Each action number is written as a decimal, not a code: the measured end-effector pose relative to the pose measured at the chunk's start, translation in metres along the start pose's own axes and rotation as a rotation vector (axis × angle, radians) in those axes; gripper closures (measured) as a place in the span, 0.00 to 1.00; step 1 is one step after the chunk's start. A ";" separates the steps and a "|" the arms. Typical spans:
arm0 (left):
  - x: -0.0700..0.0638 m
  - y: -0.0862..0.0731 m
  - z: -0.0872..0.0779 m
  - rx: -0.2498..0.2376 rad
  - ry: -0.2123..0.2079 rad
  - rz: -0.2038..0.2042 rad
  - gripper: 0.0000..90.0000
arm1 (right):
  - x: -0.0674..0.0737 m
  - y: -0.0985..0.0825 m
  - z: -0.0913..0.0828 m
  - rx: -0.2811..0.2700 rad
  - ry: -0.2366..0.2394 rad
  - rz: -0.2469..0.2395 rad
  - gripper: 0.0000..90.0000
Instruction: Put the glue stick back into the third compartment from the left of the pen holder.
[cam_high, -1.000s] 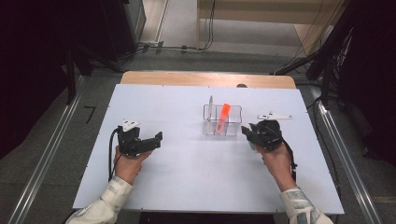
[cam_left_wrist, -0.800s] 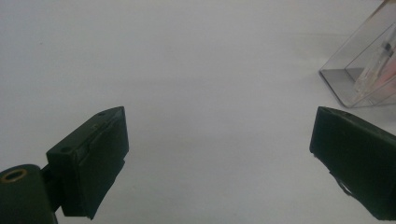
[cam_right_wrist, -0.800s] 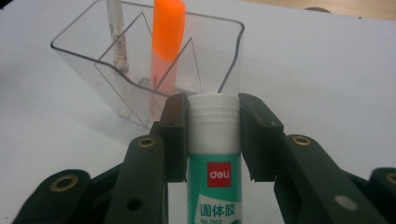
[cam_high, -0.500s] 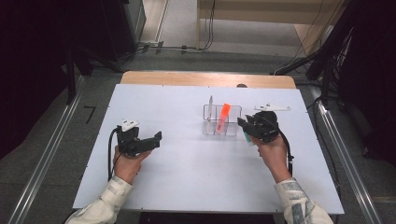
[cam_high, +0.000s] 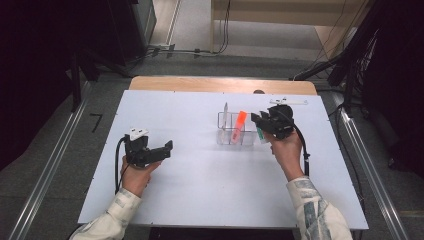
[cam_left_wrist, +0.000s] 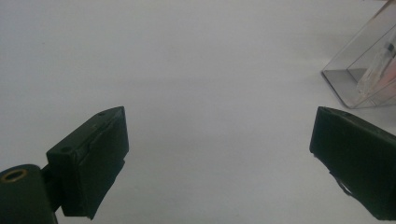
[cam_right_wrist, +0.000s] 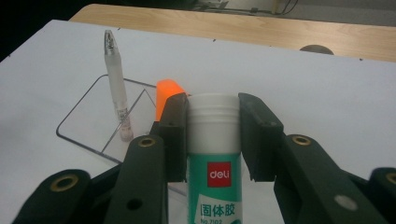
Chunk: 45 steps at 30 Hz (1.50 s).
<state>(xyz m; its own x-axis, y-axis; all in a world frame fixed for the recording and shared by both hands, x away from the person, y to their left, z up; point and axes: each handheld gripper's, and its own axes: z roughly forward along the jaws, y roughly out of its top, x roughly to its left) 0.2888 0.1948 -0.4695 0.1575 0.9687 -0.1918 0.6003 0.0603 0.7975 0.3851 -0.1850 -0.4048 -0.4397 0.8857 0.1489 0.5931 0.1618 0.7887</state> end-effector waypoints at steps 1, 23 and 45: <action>0.000 0.000 0.000 0.000 0.000 -0.001 0.05 | 0.000 0.001 0.002 -0.001 0.002 -0.002 0.70; 0.002 0.000 0.000 -0.003 0.000 -0.008 0.05 | 0.005 0.025 0.022 -0.041 -0.011 0.039 0.70; 0.004 0.001 0.001 0.000 -0.001 -0.009 0.05 | -0.001 0.029 0.033 -0.059 -0.007 0.087 0.70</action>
<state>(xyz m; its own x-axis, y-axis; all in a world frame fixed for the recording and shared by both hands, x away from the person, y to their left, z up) 0.2901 0.1983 -0.4701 0.1532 0.9678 -0.1997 0.6017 0.0689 0.7957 0.4250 -0.1664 -0.4019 -0.3830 0.8985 0.2146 0.5879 0.0579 0.8069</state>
